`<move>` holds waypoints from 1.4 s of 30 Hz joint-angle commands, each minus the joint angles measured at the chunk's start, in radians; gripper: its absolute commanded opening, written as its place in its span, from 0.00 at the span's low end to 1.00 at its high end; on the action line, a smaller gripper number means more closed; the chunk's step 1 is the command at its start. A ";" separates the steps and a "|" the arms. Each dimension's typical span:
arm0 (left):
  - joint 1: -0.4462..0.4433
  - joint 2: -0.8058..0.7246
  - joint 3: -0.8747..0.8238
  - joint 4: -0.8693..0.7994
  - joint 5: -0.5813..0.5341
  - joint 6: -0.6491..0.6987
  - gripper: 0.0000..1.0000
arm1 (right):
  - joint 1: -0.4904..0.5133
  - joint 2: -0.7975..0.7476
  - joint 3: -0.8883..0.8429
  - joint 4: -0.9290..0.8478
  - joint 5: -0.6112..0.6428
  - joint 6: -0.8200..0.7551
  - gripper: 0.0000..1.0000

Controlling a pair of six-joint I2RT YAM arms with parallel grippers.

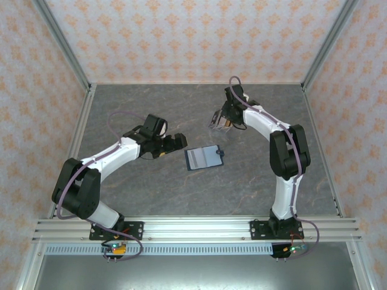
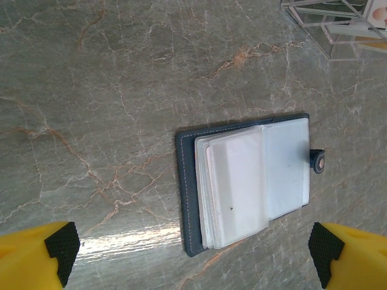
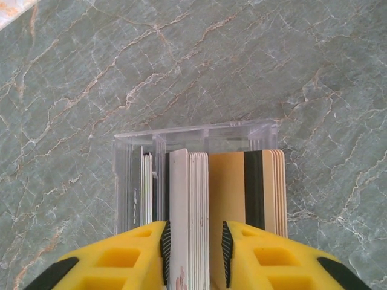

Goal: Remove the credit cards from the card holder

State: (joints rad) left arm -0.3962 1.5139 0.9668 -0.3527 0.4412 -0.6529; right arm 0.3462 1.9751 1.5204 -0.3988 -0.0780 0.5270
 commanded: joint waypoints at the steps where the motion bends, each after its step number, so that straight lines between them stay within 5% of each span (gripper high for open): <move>1: 0.013 -0.009 -0.010 -0.029 0.010 0.012 1.00 | -0.001 -0.089 0.018 -0.058 0.005 -0.012 0.34; 8: 0.017 -0.020 -0.029 -0.047 0.003 -0.018 1.00 | 0.033 -0.254 -0.120 -0.124 -0.058 -0.006 0.44; 16: 0.040 -0.057 -0.081 -0.082 -0.048 -0.048 1.00 | 0.234 -0.384 -0.273 -0.218 -0.009 -0.062 0.55; 24: 0.046 -0.106 -0.123 -0.097 -0.063 -0.092 1.00 | 0.378 -0.313 -0.360 -0.171 -0.037 -0.093 0.55; 42: 0.036 -0.091 -0.100 -0.040 0.025 -0.175 1.00 | 0.380 -0.117 -0.304 -0.143 -0.147 -0.175 0.47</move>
State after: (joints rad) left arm -0.3534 1.4109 0.8478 -0.4122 0.4507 -0.8040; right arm 0.7261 1.8431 1.1881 -0.5426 -0.2291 0.3801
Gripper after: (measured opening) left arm 0.999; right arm 0.471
